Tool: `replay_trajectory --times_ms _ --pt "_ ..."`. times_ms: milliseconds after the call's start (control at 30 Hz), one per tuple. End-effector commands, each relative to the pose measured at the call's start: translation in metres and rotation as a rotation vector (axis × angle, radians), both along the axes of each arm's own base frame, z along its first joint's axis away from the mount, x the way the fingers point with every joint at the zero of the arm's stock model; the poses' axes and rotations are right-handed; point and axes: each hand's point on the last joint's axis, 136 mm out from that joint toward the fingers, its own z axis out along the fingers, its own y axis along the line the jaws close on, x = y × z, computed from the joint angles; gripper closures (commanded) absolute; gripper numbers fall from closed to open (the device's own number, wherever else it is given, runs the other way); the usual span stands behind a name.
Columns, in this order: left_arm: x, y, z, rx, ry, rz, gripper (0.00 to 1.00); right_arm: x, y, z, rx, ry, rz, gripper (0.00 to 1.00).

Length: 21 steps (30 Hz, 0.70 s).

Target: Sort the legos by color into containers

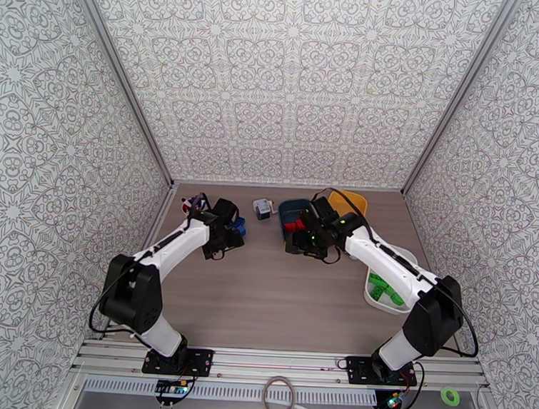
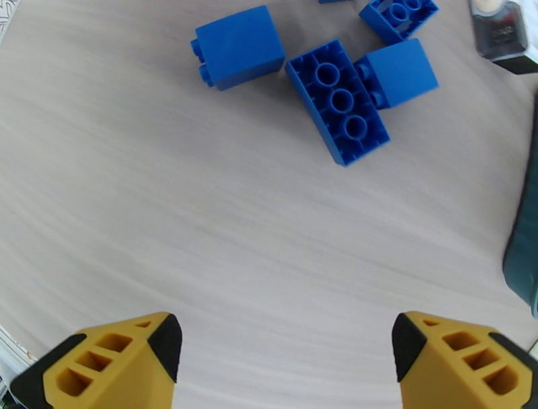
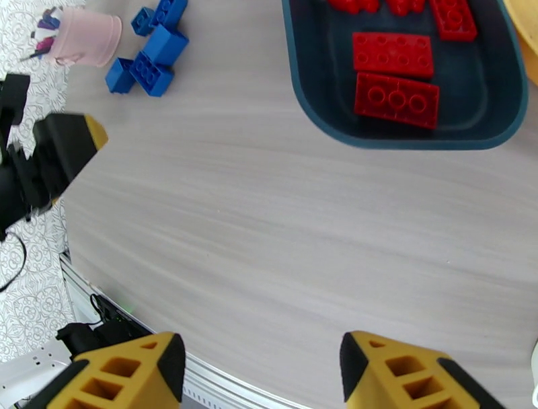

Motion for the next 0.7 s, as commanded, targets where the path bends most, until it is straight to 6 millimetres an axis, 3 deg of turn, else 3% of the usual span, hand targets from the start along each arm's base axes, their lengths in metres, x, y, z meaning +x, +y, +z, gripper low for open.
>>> replay_trajectory --times_ms 0,133,400,667 --pt "0.023 -0.013 -0.014 -0.034 0.013 0.008 0.14 0.005 0.002 0.009 -0.005 -0.015 -0.012 0.34" --pt "0.041 -0.019 -0.028 -0.02 0.047 0.005 0.14 0.006 0.002 0.011 -0.01 -0.014 -0.011 0.34" --pt "0.066 -0.007 -0.051 -0.019 0.087 0.061 0.17 0.011 0.005 0.008 -0.018 -0.007 -0.014 0.35" --pt "0.08 -0.006 -0.065 -0.013 0.131 0.05 0.2 0.022 0.013 0.007 -0.021 -0.002 -0.005 0.35"
